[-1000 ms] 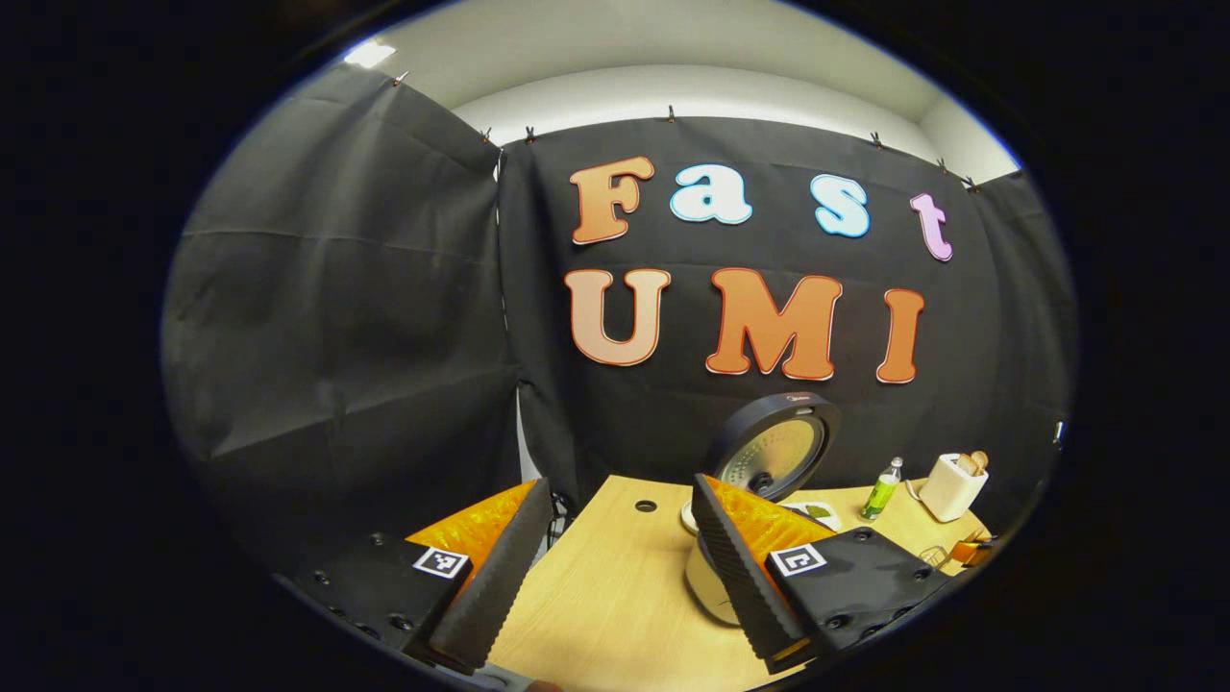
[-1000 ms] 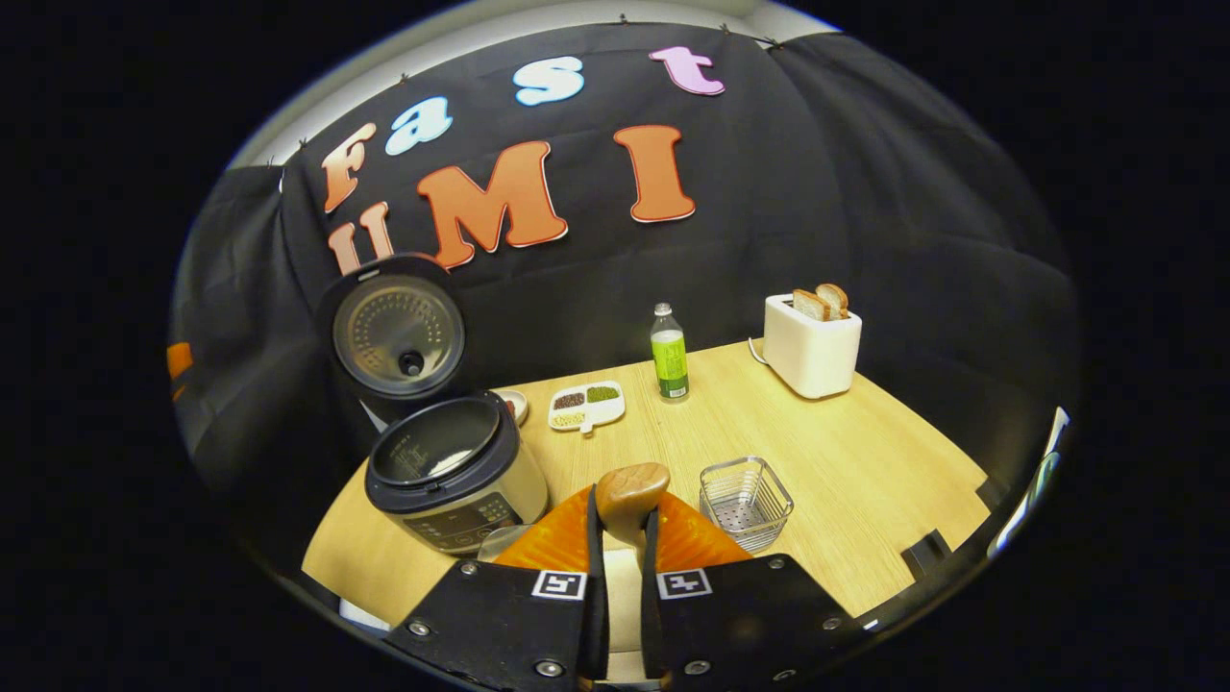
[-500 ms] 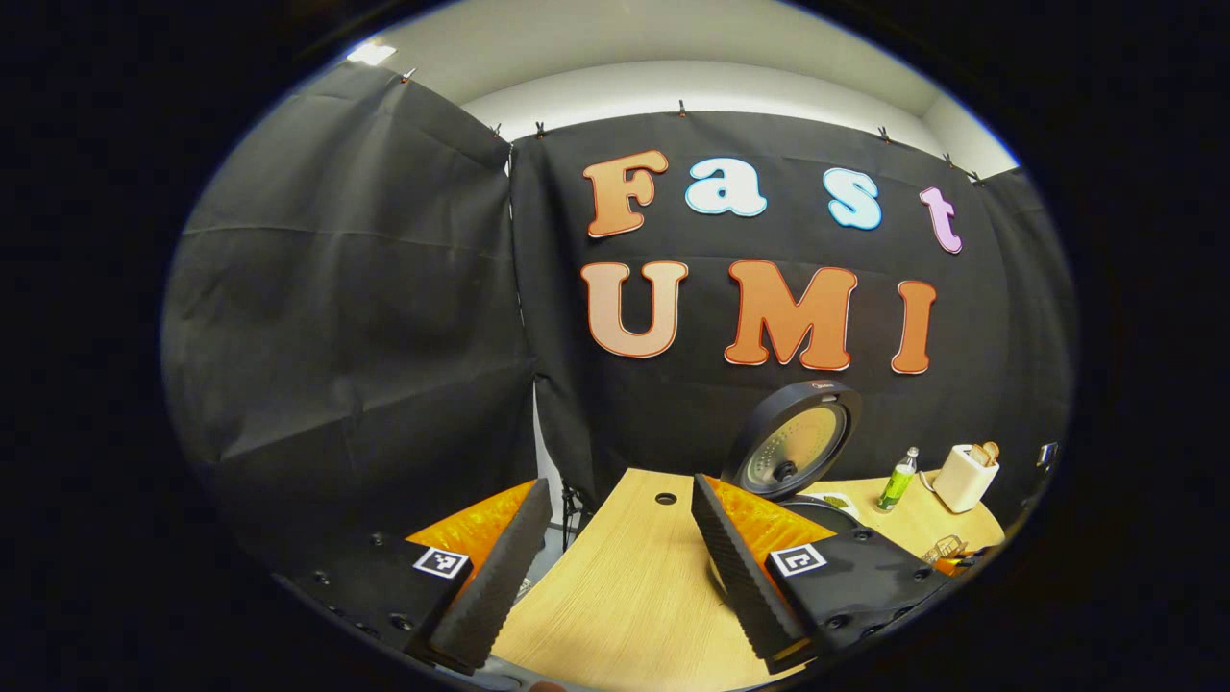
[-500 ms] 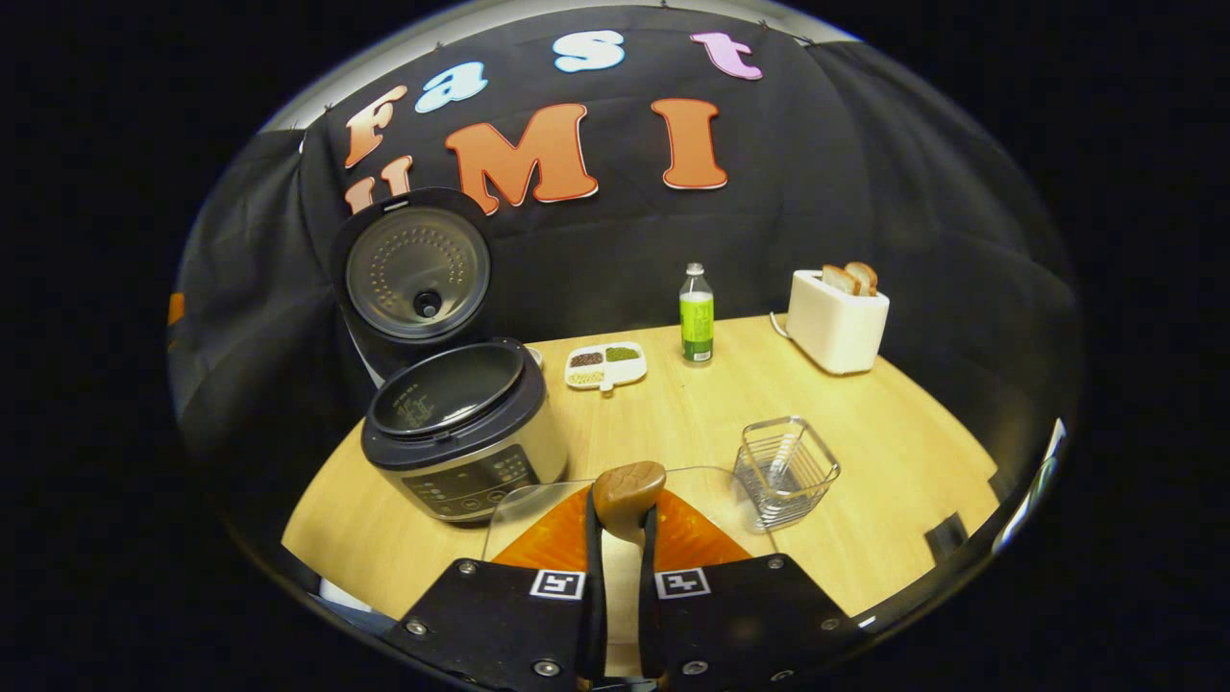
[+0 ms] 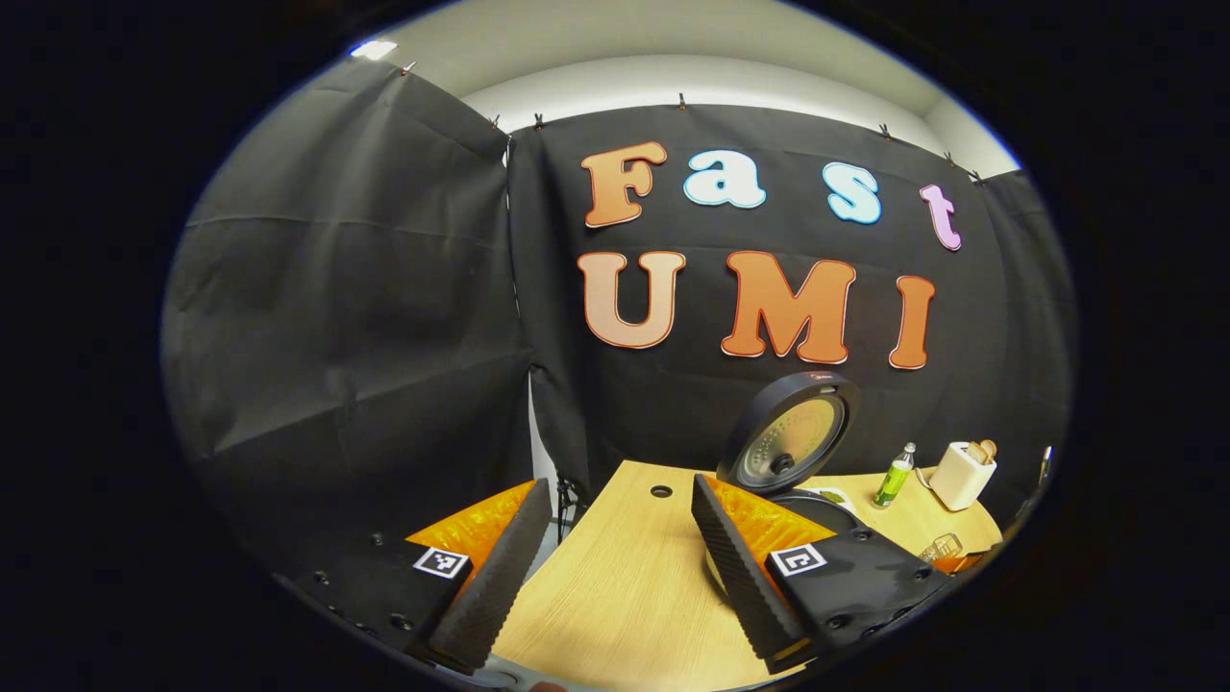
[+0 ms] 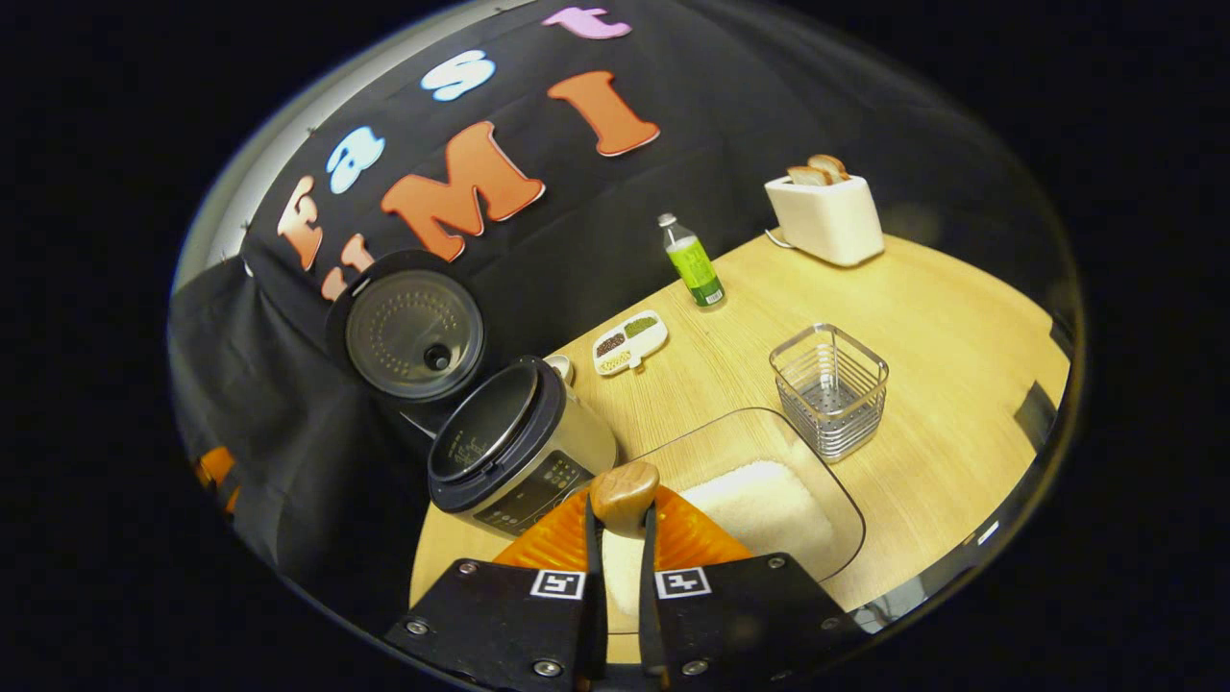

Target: Close the left gripper, press the button to open the rice cooker; take a wooden spoon from the chopstick holder with the right hand, scoop a spoonful of rice and pour it into the rice cooker, then put the wooden spoon back into the chopstick holder.

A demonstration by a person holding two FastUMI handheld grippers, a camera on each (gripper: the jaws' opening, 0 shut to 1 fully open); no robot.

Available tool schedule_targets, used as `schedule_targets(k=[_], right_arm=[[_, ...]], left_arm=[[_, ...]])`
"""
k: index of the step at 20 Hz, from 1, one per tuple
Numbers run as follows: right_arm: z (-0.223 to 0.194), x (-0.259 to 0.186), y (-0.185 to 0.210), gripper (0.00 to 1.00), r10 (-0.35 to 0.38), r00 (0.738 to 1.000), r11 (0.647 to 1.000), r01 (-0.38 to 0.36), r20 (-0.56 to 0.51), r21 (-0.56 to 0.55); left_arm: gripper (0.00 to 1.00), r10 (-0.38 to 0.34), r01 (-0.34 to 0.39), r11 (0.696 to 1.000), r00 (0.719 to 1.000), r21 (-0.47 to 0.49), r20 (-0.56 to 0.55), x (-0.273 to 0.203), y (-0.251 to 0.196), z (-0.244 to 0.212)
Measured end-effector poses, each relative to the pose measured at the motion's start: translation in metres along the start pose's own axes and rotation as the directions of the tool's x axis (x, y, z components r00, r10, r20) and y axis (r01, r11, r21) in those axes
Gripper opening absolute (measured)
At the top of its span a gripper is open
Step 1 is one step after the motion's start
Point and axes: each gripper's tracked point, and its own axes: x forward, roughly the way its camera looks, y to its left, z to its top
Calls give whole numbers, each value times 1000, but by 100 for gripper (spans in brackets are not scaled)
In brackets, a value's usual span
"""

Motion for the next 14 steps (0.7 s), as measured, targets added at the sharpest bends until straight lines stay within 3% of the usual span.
schedule_targets(k=[3, 5, 7, 11, 14], right_arm=[[6, 0, -15, 13, 24, 1000, 987, -22, -12, 161], [9, -2, -29, 12, 41, 999, 955, -35, -14, 294], [12, -4, -41, 12, 56, 998, 916, -48, -7, 399], [17, -9, -52, 12, 76, 997, 867, -73, 13, 493], [22, -16, -53, 12, 85, 996, 857, -85, 23, 508]], left_arm=[[95, -10, 10, 1000, 1000, 2, 3, 1, -5, 3], [100, -16, 16, 1000, 1000, -3, 10, 0, -6, 6], [95, -15, 15, 1000, 1000, -2, 16, 0, -6, 7], [95, -16, 16, 1000, 1000, 1, 26, -3, -7, 12], [95, -22, 22, 1000, 999, 1, 29, -3, -10, 12]])
